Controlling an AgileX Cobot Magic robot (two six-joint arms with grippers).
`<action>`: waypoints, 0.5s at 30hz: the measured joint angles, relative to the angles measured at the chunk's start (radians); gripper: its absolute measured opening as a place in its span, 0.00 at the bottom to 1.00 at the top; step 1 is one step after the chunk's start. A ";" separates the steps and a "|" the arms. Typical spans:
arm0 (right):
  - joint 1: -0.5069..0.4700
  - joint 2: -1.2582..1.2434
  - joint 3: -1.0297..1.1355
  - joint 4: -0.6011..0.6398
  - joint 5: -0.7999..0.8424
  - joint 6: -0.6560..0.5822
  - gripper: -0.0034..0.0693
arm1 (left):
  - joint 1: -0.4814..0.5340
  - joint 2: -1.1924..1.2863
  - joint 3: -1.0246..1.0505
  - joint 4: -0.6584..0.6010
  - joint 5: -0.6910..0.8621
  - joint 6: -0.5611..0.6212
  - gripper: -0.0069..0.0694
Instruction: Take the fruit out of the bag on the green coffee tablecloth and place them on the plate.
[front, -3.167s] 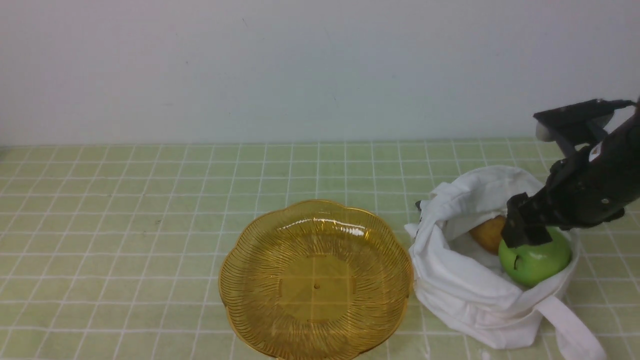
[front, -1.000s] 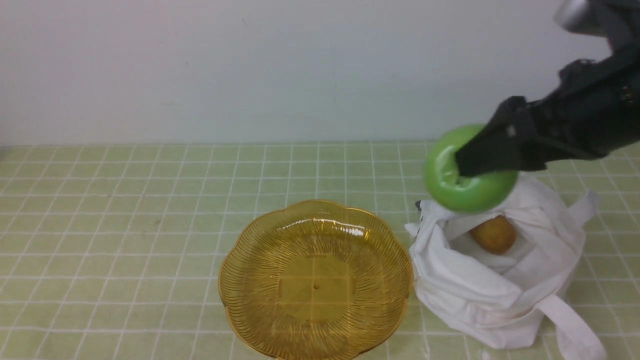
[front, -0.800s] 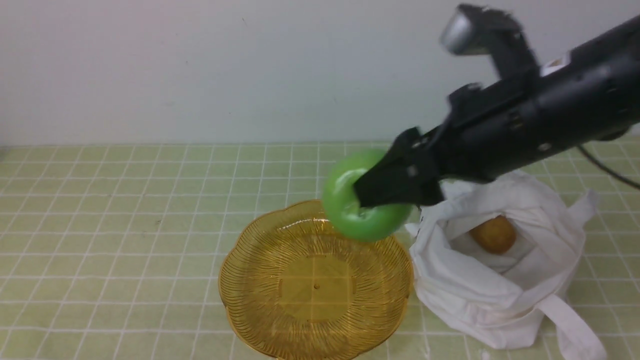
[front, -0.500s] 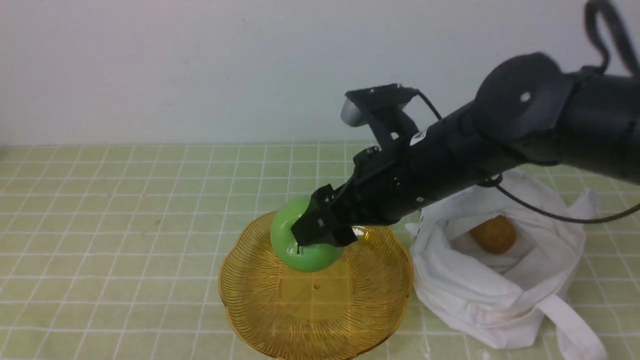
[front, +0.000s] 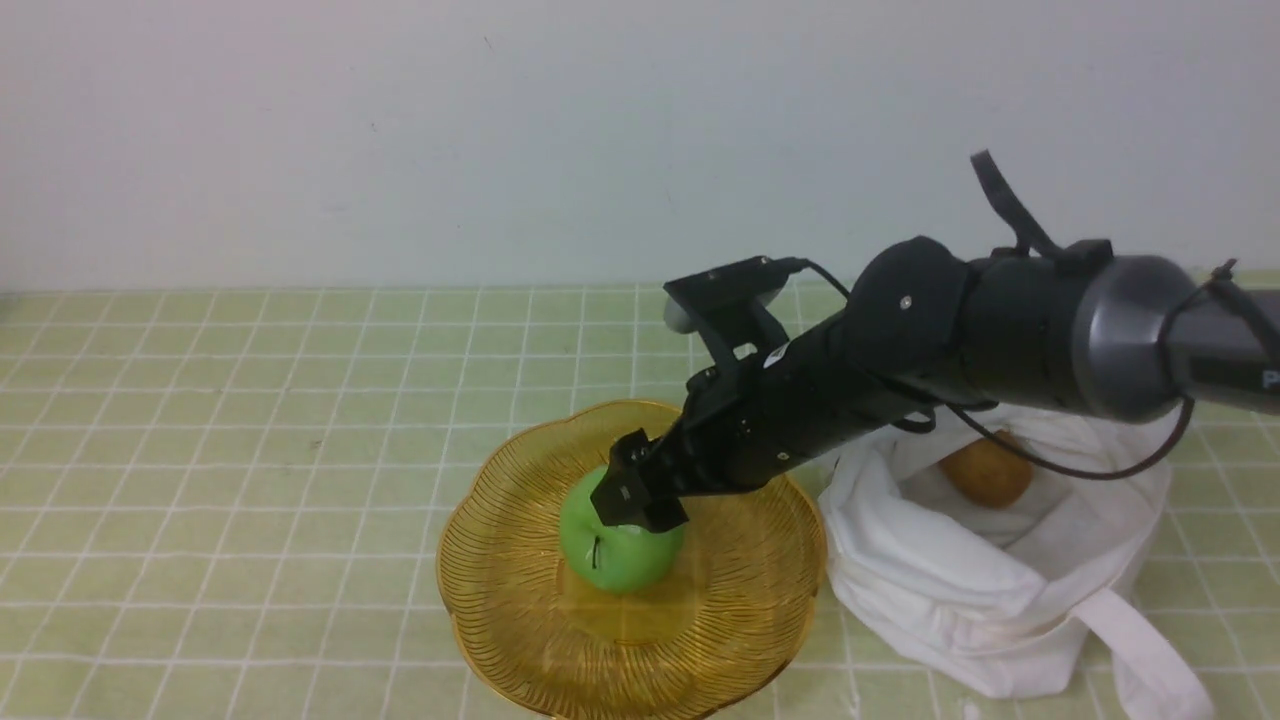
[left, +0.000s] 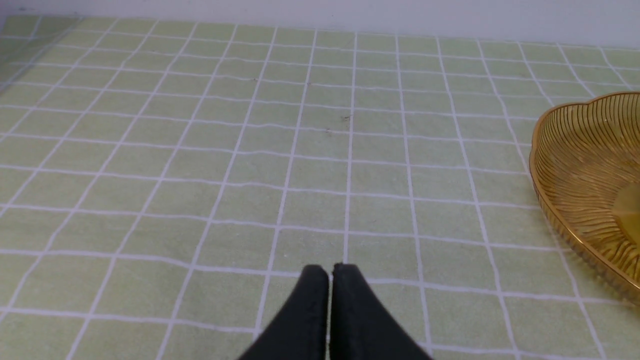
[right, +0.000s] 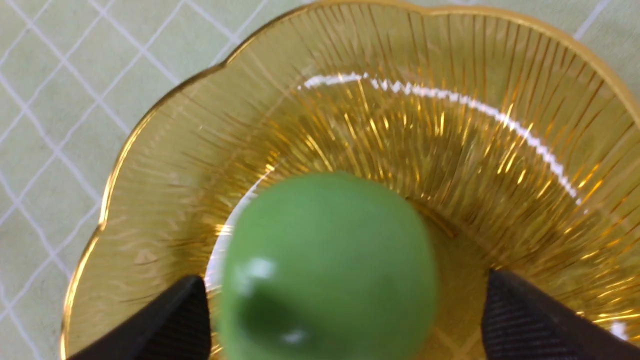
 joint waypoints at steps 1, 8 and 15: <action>0.000 0.000 0.000 0.001 -0.003 0.000 1.00 | 0.000 0.000 0.000 0.000 0.000 0.000 0.08; -0.002 -0.020 0.000 -0.020 0.045 -0.032 0.99 | 0.000 0.000 0.000 0.000 0.000 0.000 0.08; -0.074 -0.200 -0.067 -0.078 0.297 0.035 0.72 | 0.000 0.000 0.000 0.000 0.000 0.000 0.08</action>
